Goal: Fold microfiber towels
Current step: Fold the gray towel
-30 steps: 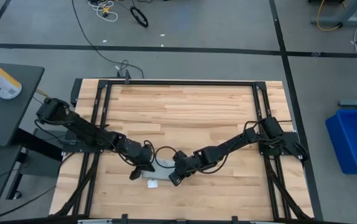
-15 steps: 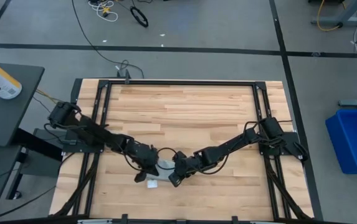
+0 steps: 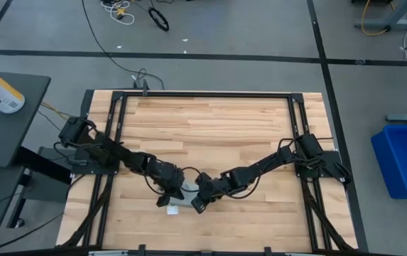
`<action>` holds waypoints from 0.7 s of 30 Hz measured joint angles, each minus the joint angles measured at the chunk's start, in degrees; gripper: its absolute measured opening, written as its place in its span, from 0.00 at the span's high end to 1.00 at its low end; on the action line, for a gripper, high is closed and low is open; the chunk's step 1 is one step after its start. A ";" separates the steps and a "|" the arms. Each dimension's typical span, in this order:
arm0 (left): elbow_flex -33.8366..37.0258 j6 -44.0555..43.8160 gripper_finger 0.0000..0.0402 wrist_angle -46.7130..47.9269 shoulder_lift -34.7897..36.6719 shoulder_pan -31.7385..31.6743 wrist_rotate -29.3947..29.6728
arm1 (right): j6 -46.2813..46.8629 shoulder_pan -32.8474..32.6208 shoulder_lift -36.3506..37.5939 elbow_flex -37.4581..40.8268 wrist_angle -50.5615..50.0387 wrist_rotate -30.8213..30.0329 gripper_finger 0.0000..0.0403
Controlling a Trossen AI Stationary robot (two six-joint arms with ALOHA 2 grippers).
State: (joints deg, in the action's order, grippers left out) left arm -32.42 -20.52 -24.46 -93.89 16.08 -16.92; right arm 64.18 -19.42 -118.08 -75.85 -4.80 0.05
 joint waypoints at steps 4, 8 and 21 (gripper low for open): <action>0.00 0.19 1.00 1.00 0.00 -0.41 -0.68 | -0.02 0.00 0.00 0.00 0.29 0.00 0.97; 0.00 0.26 1.00 2.86 0.00 -0.37 -0.66 | -0.11 0.00 0.00 0.00 -0.31 0.07 0.97; -0.02 1.33 1.00 3.46 -1.28 -1.66 -0.16 | -0.19 0.00 0.00 -0.02 -0.12 0.21 0.97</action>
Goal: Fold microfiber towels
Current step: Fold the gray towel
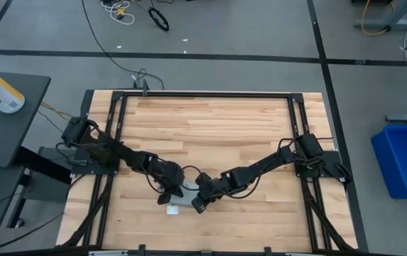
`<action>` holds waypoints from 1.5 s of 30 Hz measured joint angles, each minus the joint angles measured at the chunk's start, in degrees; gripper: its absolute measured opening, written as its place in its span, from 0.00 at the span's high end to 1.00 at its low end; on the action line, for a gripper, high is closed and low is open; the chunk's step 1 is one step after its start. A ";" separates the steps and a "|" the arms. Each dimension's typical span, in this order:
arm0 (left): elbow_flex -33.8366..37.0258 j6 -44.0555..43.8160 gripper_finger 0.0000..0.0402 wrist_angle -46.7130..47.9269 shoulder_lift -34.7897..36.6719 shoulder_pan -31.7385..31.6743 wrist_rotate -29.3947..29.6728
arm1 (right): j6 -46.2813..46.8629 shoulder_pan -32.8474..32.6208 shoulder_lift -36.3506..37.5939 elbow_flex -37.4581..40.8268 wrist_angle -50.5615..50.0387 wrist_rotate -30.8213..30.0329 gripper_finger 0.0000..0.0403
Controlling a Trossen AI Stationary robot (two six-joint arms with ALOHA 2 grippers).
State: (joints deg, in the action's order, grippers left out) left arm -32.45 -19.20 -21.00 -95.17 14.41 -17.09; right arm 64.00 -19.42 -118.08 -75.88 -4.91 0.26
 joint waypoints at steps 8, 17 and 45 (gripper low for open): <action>-0.77 -1.95 1.00 -10.20 -10.10 0.03 -3.82 | -1.36 -0.02 0.00 -0.22 2.54 0.08 0.97; -2.03 -1.37 1.00 -8.10 -10.48 0.04 -3.89 | -4.15 0.70 0.00 -0.27 8.53 0.86 0.97; -1.71 6.22 1.00 -9.47 -3.32 1.46 1.25 | -11.60 0.74 0.22 -0.61 13.46 -1.19 0.97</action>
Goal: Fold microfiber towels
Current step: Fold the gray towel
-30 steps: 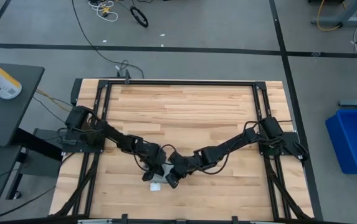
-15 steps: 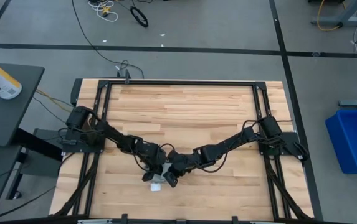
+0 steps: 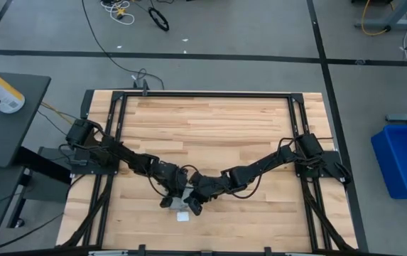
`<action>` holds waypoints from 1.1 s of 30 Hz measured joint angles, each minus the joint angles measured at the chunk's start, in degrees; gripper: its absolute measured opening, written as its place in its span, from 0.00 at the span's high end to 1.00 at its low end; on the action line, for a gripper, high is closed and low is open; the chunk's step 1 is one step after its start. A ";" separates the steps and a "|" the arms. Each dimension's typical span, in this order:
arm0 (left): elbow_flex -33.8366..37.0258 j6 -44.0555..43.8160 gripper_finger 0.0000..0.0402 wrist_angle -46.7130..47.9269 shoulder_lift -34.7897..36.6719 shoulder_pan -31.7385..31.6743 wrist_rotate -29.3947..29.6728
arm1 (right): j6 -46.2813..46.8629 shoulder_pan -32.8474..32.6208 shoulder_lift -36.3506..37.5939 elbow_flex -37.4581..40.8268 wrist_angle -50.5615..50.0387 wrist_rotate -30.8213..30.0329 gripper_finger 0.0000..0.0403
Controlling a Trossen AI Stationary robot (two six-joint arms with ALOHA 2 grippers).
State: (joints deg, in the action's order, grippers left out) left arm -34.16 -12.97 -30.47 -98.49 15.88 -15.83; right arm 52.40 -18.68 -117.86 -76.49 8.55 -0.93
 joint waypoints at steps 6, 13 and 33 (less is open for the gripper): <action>1.05 0.00 0.99 1.30 0.05 0.00 3.68 | -0.63 -0.55 0.00 0.02 -2.54 0.51 0.97; 3.71 -0.26 0.99 -4.10 0.37 -0.02 3.91 | -0.87 -1.61 0.00 0.07 -3.64 0.53 0.97; 13.00 0.92 0.99 -4.74 18.38 0.97 8.85 | -1.65 -1.40 -0.15 0.22 -3.77 0.61 0.97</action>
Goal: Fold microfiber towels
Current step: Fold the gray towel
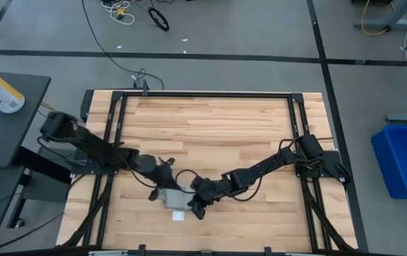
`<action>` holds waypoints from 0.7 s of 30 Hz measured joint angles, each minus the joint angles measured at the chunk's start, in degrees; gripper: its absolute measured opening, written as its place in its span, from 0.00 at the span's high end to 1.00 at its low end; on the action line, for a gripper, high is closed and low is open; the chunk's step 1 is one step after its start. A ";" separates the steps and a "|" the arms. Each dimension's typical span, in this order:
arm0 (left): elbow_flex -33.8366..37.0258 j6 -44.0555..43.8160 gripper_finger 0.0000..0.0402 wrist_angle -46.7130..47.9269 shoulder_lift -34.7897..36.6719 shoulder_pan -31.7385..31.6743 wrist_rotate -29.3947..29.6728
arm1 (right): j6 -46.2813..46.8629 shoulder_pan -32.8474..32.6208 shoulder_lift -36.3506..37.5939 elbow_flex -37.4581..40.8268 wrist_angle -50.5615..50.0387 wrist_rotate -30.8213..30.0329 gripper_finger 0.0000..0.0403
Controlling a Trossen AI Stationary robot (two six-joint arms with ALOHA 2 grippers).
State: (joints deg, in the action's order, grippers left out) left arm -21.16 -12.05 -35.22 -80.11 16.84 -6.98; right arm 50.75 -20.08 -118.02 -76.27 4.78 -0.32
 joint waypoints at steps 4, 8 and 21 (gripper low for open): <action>3.60 0.07 1.00 -3.01 8.12 0.61 0.77 | -1.96 0.30 -0.02 0.04 3.43 0.70 0.97; 6.55 -0.40 1.00 -3.37 15.99 1.30 4.14 | -3.31 1.46 -0.02 0.04 6.24 1.96 0.97; 9.47 -1.91 1.00 -1.64 24.58 1.68 4.23 | 0.39 7.16 -0.09 0.04 0.11 7.83 0.97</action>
State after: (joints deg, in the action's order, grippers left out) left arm -11.68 -13.96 -36.86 -55.53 18.52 -2.75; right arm 51.14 -12.92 -118.10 -76.23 4.89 7.51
